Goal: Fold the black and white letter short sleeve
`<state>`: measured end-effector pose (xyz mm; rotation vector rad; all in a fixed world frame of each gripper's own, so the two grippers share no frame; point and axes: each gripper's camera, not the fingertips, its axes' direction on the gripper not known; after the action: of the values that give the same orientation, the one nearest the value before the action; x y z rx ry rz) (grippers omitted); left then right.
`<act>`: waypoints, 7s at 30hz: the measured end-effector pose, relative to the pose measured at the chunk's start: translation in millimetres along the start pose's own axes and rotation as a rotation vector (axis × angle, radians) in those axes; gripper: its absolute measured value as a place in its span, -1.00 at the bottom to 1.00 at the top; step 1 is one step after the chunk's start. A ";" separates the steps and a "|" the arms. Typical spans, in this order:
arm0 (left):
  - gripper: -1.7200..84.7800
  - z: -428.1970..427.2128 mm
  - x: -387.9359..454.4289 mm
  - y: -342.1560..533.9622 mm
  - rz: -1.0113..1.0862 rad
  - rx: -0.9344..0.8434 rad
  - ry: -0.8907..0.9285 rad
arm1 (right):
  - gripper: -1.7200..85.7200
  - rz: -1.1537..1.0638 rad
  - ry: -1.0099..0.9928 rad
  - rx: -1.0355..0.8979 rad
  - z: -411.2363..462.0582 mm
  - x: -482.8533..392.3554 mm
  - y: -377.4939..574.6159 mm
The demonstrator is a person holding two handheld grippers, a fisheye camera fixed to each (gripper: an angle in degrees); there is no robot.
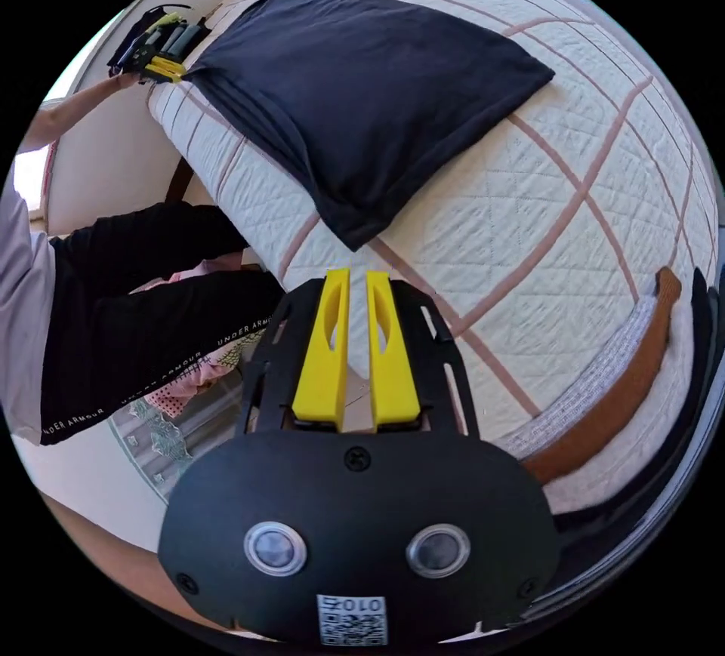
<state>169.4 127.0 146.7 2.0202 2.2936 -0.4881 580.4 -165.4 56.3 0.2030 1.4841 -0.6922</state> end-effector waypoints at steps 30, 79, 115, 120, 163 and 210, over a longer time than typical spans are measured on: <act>-0.83 -59.0 32.8 28.0 -0.033 0.150 0.101 | -0.90 -0.337 -0.140 -0.029 21.9 -139.4 -151.6; -0.78 -19.3 53.1 118.0 -0.998 0.540 0.384 | -0.85 -1.607 0.469 -0.542 -11.8 -492.5 -652.8; -0.89 -96.6 459.0 -530.3 -0.211 0.060 -0.264 | -0.90 -1.327 0.489 -0.054 -124.2 -147.9 -208.4; -0.88 -92.2 473.4 -571.7 -0.194 -0.012 -0.282 | -0.90 -1.283 0.466 0.003 -123.9 -115.4 -189.0; -0.82 16.3 245.4 -300.8 -1.191 0.315 0.393 | -0.86 -0.538 -0.232 -0.082 -164.7 16.8 -468.8; -0.87 35.7 228.0 -210.4 -0.873 0.218 0.157 | -0.91 -0.215 -0.101 0.092 -7.1 59.4 -213.4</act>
<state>-75.3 315.6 100.8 1.0182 3.2710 -0.6354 455.9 -348.7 59.7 0.0782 1.3906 -0.9319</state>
